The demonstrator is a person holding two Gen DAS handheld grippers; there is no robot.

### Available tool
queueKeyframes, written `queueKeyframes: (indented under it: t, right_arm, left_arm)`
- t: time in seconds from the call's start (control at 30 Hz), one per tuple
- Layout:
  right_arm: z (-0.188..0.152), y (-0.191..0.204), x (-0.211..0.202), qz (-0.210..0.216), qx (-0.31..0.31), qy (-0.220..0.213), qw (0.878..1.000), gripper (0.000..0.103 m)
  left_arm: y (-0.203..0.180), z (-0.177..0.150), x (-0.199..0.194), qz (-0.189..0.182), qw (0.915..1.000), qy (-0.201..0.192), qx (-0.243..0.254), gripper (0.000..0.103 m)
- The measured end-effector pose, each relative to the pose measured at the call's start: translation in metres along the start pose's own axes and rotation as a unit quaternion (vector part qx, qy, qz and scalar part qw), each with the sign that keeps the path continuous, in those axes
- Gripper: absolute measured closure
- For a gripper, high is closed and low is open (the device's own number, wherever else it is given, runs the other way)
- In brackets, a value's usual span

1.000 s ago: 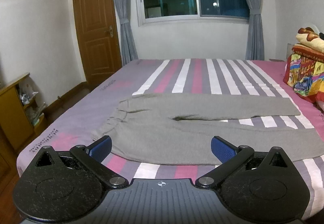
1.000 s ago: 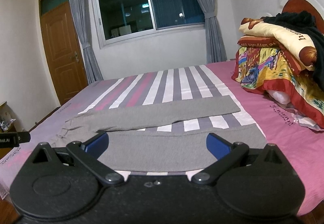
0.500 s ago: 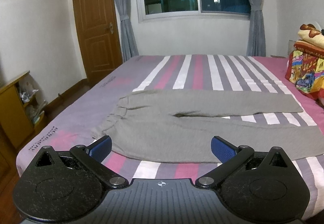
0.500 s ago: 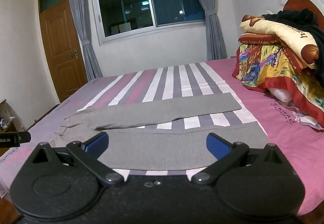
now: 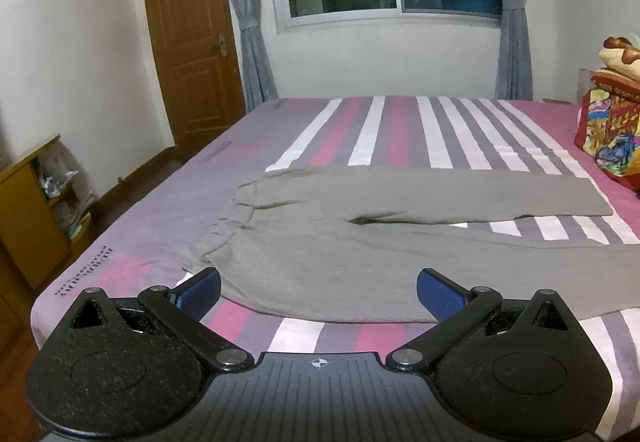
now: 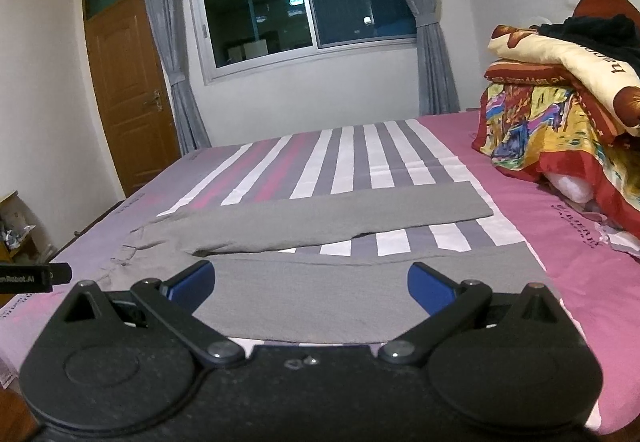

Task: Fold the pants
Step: 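Lower both grippers onto the sweatpants waistband and close on it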

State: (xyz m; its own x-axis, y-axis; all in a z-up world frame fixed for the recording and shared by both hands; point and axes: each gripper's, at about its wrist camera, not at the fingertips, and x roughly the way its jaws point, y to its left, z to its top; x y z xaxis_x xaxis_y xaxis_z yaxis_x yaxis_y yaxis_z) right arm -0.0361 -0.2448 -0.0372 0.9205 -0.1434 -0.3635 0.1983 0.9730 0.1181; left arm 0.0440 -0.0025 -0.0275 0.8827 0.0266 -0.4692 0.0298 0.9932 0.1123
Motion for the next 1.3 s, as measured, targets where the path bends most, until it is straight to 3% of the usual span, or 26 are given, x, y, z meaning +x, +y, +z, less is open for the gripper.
queueKeyframes:
  t: [0.23,0.6,0.93,1.3]
  right_arm:
    - [0.007,0.007,0.016,0.010,-0.012,-0.008,1.000,0.000]
    - [0.020,0.026,0.064,0.043,-0.039,0.022,0.998,0.000]
    - [0.033,0.053,0.130,0.101,-0.044,0.049,0.993,0.006]
    - [0.049,0.077,0.211,0.127,-0.063,0.074,0.987,0.014]
  left_arm:
    - [0.002,0.007,0.022,0.001,0.9999,0.016,-0.005,0.000]
    - [0.015,0.025,0.078,0.015,0.9992,0.038,0.004,0.000]
    - [0.042,0.052,0.153,0.031,0.9981,0.053,-0.012,0.000]
    - [0.061,0.078,0.260,0.056,0.9941,0.088,-0.029,0.000]
